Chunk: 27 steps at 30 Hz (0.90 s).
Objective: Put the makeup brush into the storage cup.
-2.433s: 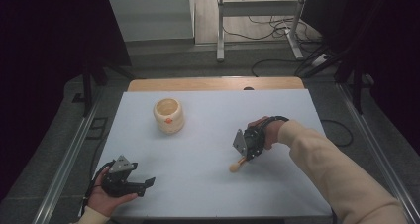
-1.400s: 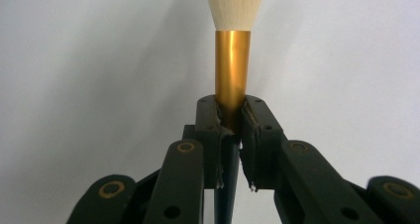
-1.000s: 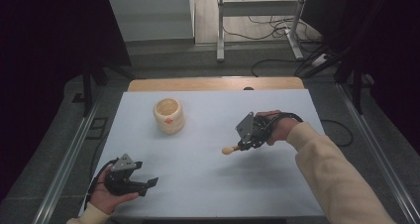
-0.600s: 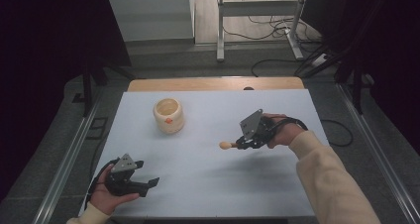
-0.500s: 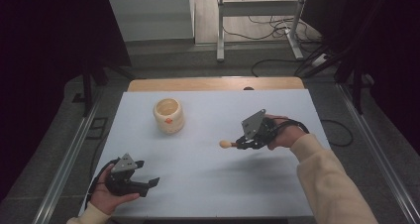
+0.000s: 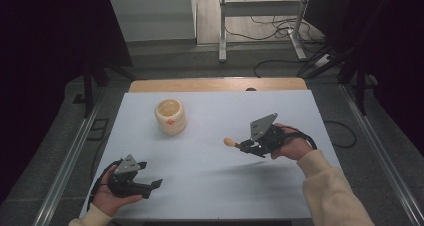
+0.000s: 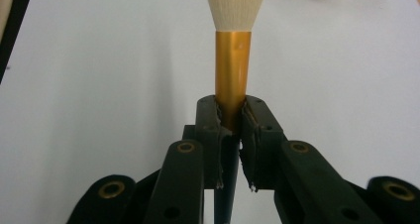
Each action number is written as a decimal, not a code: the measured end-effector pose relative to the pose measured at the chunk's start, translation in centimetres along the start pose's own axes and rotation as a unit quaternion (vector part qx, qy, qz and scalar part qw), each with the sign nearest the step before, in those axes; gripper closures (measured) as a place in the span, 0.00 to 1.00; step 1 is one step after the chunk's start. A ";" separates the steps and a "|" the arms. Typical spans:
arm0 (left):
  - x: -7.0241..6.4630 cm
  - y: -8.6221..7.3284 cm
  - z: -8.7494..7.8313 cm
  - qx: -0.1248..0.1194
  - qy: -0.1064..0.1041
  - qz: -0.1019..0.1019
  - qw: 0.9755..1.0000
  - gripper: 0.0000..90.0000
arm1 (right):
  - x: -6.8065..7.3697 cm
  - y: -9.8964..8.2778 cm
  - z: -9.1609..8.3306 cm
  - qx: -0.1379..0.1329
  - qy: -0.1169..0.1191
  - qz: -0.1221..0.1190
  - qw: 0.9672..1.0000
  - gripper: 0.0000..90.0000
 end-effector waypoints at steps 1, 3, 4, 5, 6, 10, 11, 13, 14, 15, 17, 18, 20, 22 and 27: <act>0.0 0.0 0.0 0.000 0.000 0.000 1.000 0.17 | 0.1 0.1 0.0 -0.006 -0.002 0.008 1.000 0.88; -0.1 0.1 0.1 0.000 0.001 0.001 1.000 0.17 | 0.2 0.2 -0.2 -0.012 -0.009 0.011 1.000 0.88; -0.1 0.1 0.1 0.002 0.001 0.002 1.000 0.17 | 0.2 0.3 -0.3 -0.019 -0.012 0.018 1.000 0.88; -0.2 0.0 0.1 0.003 0.001 0.002 1.000 0.17 | 0.3 0.4 -0.4 -0.022 -0.016 0.023 0.999 0.88; -0.2 0.0 0.2 0.004 0.001 0.002 1.000 0.17 | 0.3 0.4 -0.4 -0.027 -0.019 0.024 0.999 0.88; -0.2 0.0 0.3 0.005 0.001 -0.002 1.000 0.17 | 0.6 0.4 -0.4 -0.029 -0.031 0.050 0.998 0.88; -0.2 0.0 0.3 0.005 0.001 -0.002 1.000 0.17 | 0.7 0.4 -0.3 -0.032 -0.034 0.051 0.998 0.88; -0.1 0.0 0.4 0.007 0.002 -0.004 1.000 0.17 | 0.8 0.6 -0.2 -0.042 -0.039 0.060 0.997 0.88; -0.1 0.0 0.5 0.007 0.002 -0.006 1.000 0.17 | 0.9 0.6 -0.2 -0.043 -0.041 0.063 0.996 0.88; -0.1 0.0 0.5 0.007 0.002 -0.006 1.000 0.17 | 0.9 0.6 -0.2 -0.043 -0.041 0.063 0.996 0.88; -0.2 0.1 0.5 0.008 0.004 -0.007 1.000 0.17 | 1.0 0.6 0.0 -0.050 -0.045 0.069 0.995 0.88; -0.2 0.1 0.5 0.008 0.003 -0.005 1.000 0.17 | 1.0 0.6 0.1 -0.046 -0.046 0.072 0.995 0.88; -0.2 0.1 0.5 0.009 0.004 -0.005 1.000 0.17 | 0.9 0.5 0.1 -0.047 -0.053 0.076 0.995 0.88; -0.2 0.0 0.6 0.009 0.005 -0.006 1.000 0.17 | 0.9 0.4 0.2 -0.055 -0.056 0.083 0.993 0.88; -0.2 0.0 0.7 0.009 0.006 -0.007 1.000 0.17 | 0.7 0.2 0.2 -0.062 -0.067 0.095 0.991 0.88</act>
Point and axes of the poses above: each handheld gripper's, and its own axes: z roughly forward along the jaws, y roughly out of its top, x roughly to its left, the point moved 7 cm from there along z, roughly forward along the jaws, and after that the axes turned 8 degrees about -x, right-handed, at the moved point
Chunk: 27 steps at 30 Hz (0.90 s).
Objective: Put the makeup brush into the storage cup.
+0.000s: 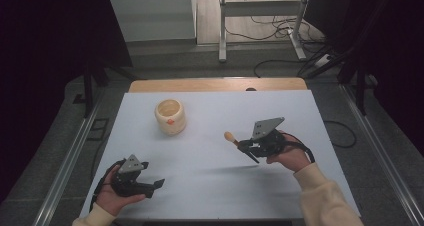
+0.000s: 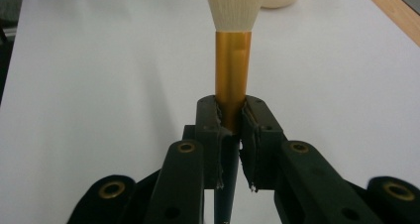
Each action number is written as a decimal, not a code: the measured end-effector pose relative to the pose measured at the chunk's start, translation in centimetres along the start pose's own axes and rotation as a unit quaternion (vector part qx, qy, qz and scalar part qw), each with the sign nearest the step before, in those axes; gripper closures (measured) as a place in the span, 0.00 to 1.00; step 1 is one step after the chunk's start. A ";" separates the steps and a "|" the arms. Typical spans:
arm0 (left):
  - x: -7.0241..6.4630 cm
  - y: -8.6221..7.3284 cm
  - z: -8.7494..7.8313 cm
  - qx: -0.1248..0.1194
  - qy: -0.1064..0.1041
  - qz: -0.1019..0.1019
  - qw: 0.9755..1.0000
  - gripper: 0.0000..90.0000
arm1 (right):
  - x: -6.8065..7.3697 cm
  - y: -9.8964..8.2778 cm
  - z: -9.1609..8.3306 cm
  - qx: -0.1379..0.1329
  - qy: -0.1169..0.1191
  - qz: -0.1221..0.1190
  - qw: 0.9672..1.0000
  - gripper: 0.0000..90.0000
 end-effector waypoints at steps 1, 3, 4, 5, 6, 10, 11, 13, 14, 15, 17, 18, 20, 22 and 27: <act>0.0 0.0 0.0 0.000 0.000 0.000 1.000 0.17 | 0.0 0.1 0.0 -0.005 0.000 0.003 1.000 0.88; 0.0 0.0 0.0 0.000 0.000 0.000 1.000 0.17 | 0.0 0.2 -0.1 -0.012 -0.001 0.008 1.000 0.88; 0.0 0.0 0.0 0.000 0.000 0.000 1.000 0.17 | 0.0 0.2 -0.1 -0.012 -0.001 0.008 1.000 0.88; 0.0 0.0 0.0 0.001 0.000 0.000 1.000 0.17 | 0.0 0.3 -0.1 -0.016 -0.004 0.009 1.000 0.88; 0.0 0.0 0.0 0.001 0.000 0.000 1.000 0.17 | 0.0 0.3 -0.1 -0.016 -0.004 0.009 1.000 0.88; 0.0 0.0 0.1 0.001 0.000 0.001 1.000 0.17 | 0.0 0.6 -0.3 -0.032 -0.012 0.015 0.999 0.88; 0.0 0.0 0.1 0.001 0.000 0.001 1.000 0.17 | 0.0 0.6 -0.3 -0.032 -0.012 0.015 0.999 0.88; 0.0 0.0 0.1 0.000 0.000 -0.001 1.000 0.17 | -0.1 0.9 -0.4 -0.049 -0.018 0.023 0.998 0.88; 0.0 0.1 0.1 0.000 0.000 -0.002 1.000 0.17 | -0.1 1.0 -0.4 -0.054 -0.019 0.024 0.998 0.88; 0.0 0.1 0.1 -0.001 0.000 -0.002 1.000 0.17 | -0.1 1.1 -0.5 -0.058 -0.020 0.027 0.998 0.88; -0.1 0.1 0.1 -0.001 0.000 -0.001 1.000 0.17 | -0.1 1.3 -0.6 -0.068 -0.022 0.031 0.997 0.88; -0.1 0.2 0.1 -0.001 0.000 -0.001 1.000 0.17 | -0.1 1.4 -0.6 -0.071 -0.023 0.034 0.997 0.88; -0.1 0.2 0.1 -0.002 0.000 0.001 1.000 0.17 | -0.1 1.4 -0.7 -0.076 -0.023 0.036 0.996 0.88; -0.1 0.4 0.1 -0.002 0.001 0.002 1.000 0.17 | -0.1 1.5 -0.7 -0.080 -0.025 0.041 0.996 0.88; -0.4 0.9 0.4 -0.007 0.001 0.005 1.000 0.17 | -0.1 1.4 -0.8 -0.095 -0.029 0.057 0.993 0.88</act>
Point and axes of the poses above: each handheld gripper's, and its own axes: z roughly forward along the jaws, y roughly out of its top, x roughly to its left, the point moved 7 cm from there along z, roughly forward along the jaws, and after that the axes turned 8 degrees about -x, right-handed, at the moved point
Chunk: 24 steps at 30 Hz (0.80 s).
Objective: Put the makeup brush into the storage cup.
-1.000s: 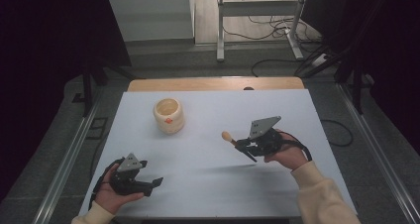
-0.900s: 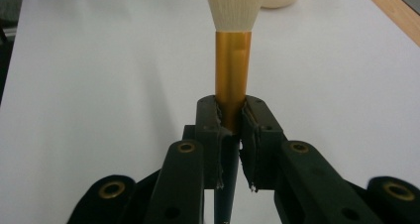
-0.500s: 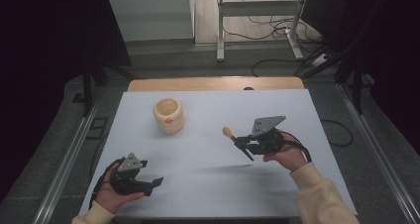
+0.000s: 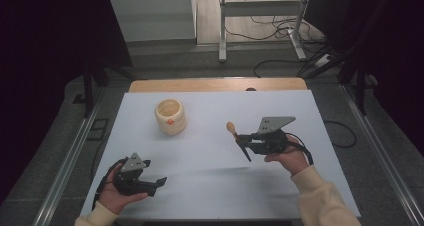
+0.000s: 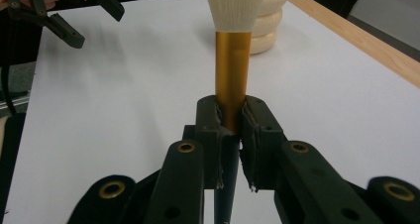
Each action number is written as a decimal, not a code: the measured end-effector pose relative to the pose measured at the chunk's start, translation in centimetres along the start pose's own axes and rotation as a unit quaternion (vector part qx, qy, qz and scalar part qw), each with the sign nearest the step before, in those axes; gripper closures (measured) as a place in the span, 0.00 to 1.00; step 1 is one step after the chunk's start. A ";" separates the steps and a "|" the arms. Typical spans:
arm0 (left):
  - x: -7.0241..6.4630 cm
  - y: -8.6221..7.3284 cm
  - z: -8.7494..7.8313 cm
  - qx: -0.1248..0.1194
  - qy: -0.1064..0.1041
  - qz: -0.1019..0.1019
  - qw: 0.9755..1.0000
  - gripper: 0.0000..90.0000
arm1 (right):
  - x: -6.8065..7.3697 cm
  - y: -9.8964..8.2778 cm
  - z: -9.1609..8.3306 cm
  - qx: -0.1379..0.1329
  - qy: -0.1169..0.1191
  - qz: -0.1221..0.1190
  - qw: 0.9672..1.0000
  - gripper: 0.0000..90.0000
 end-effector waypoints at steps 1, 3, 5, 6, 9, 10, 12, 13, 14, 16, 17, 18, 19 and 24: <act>0.0 0.0 0.0 0.000 0.000 0.000 1.000 0.17 | 0.0 0.0 0.0 0.000 0.000 0.000 1.000 0.88; -0.2 0.1 0.3 0.001 -0.006 -0.005 1.000 0.17 | 0.0 0.1 0.0 -0.005 -0.004 0.001 1.000 0.88; -0.2 0.2 0.5 0.004 -0.008 -0.005 1.000 0.17 | 0.0 0.2 0.0 -0.011 -0.006 0.006 1.000 0.88; -0.3 0.2 0.5 0.002 -0.008 -0.008 1.000 0.17 | 0.0 0.3 0.0 -0.013 -0.007 0.007 1.000 0.88; -0.3 0.4 0.6 -0.001 -0.009 -0.006 1.000 0.17 | 0.0 0.3 0.0 -0.015 -0.012 0.013 1.000 0.88; -0.4 0.7 0.6 -0.004 -0.008 -0.010 1.000 0.17 | -0.1 0.3 -0.1 -0.019 -0.015 0.019 1.000 0.88; -0.4 0.9 0.7 -0.008 -0.009 -0.013 1.000 0.17 | -0.3 0.3 -0.1 -0.025 -0.017 0.028 0.999 0.88; -0.4 1.0 0.7 -0.009 -0.009 -0.012 1.000 0.17 | -0.3 0.3 -0.1 -0.028 -0.019 0.032 0.999 0.88; -0.4 1.1 0.7 -0.011 -0.010 -0.015 1.000 0.17 | -0.3 0.3 -0.1 -0.030 -0.019 0.035 0.999 0.88; -0.6 1.3 0.9 -0.015 -0.014 -0.025 0.999 0.18 | -0.4 0.4 -0.1 -0.036 -0.020 0.039 0.998 0.88; -0.7 1.4 1.0 -0.015 -0.015 -0.025 0.999 0.18 | -0.4 0.5 -0.1 -0.039 -0.020 0.043 0.998 0.88; -0.7 1.5 1.1 -0.014 -0.014 -0.027 0.999 0.18 | -0.4 0.5 -0.1 -0.042 -0.021 0.046 0.998 0.88; -0.8 1.7 1.2 -0.014 -0.013 -0.029 0.999 0.18 | -0.4 0.6 -0.1 -0.044 -0.023 0.046 0.998 0.88; -1.6 2.6 2.0 -0.021 -0.020 -0.028 0.999 0.18 | -0.5 0.7 -0.2 -0.049 -0.028 0.047 0.997 0.88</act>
Point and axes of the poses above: each handheld gripper's, and its own axes: z roughly forward along the jaws, y roughly out of its top, x roughly to its left, the point moved 7 cm from there along z, roughly forward along the jaws, and after that the axes turned 8 degrees about -x, right-handed, at the moved point
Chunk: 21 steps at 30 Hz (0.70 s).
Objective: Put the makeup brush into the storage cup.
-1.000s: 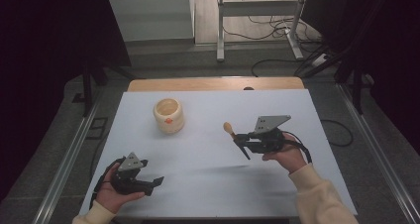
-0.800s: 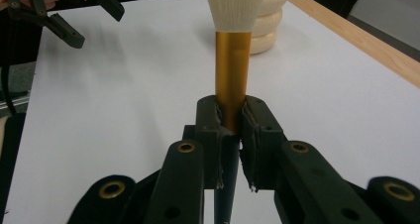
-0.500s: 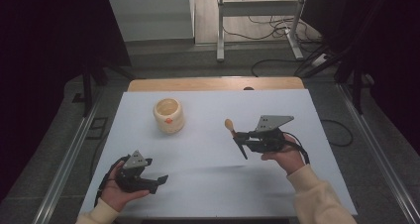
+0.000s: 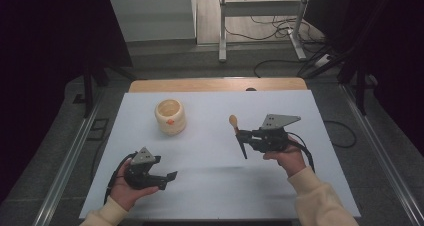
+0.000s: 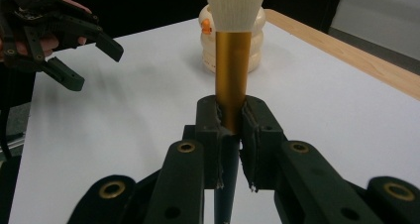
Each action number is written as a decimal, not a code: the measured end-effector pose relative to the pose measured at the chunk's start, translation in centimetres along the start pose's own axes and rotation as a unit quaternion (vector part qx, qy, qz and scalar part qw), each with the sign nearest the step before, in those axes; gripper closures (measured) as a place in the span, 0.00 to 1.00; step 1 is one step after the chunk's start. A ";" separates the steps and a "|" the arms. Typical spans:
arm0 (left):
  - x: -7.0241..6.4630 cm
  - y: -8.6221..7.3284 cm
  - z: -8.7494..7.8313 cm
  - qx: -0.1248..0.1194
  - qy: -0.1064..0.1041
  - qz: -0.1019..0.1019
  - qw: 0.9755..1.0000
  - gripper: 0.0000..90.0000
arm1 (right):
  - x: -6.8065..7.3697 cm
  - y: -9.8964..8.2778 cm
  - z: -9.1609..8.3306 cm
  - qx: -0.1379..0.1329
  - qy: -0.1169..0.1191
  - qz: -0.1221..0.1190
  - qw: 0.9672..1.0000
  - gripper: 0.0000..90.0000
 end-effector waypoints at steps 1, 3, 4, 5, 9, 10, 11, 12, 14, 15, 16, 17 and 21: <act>-0.2 0.2 0.2 -0.001 -0.002 0.001 1.000 0.18 | 0.0 0.0 0.0 -0.001 0.000 0.001 1.000 0.88; -0.4 0.4 0.4 -0.003 -0.004 0.004 1.000 0.18 | 0.0 0.0 0.0 -0.002 0.002 0.001 1.000 0.88; -0.8 0.8 0.7 -0.004 -0.007 0.010 1.000 0.18 | 0.0 0.0 0.0 -0.002 0.001 0.000 1.000 0.88; -0.8 0.8 0.7 -0.004 -0.007 0.010 1.000 0.18 | 0.0 0.0 0.0 -0.002 0.001 0.000 1.000 0.88; -1.7 1.8 1.6 -0.008 -0.015 0.018 1.000 0.18 | 0.1 0.1 0.1 -0.005 0.001 -0.004 1.000 0.88; -1.9 2.0 1.7 -0.008 -0.016 0.019 1.000 0.18 | 0.1 0.1 0.1 -0.006 0.001 -0.003 1.000 0.88; -1.9 2.0 1.7 -0.008 -0.016 0.019 1.000 0.18 | 0.2 0.1 0.1 -0.008 0.001 -0.003 1.000 0.88; -2.2 2.4 2.0 -0.007 -0.021 0.024 0.999 0.18 | 0.2 0.1 0.1 -0.009 0.002 -0.003 1.000 0.88; -2.4 2.7 2.3 -0.008 -0.024 0.026 0.999 0.18 | 0.3 0.0 0.2 -0.008 0.003 -0.003 1.000 0.88; -2.4 2.7 2.3 -0.008 -0.024 0.026 0.999 0.18 | 0.3 0.0 0.3 -0.007 0.003 -0.003 1.000 0.88; -2.6 2.8 2.4 -0.010 -0.025 0.025 0.999 0.18 | 0.3 0.0 0.3 -0.008 0.003 -0.003 1.000 0.88; -2.8 3.0 2.7 -0.010 -0.028 0.026 0.999 0.18 | 0.3 0.0 0.3 -0.008 0.003 -0.003 1.000 0.88; -3.0 3.4 3.2 -0.011 -0.033 0.026 0.999 0.18 | 0.2 0.0 0.2 -0.013 0.002 0.000 1.000 0.88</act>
Point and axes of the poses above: each handheld gripper's, and its own axes: z roughly forward along the jaws, y roughly out of its top, x roughly to its left, the point moved 7 cm from there along z, roughly forward along the jaws, and after that the axes turned 8 degrees about -x, right-handed, at the moved point
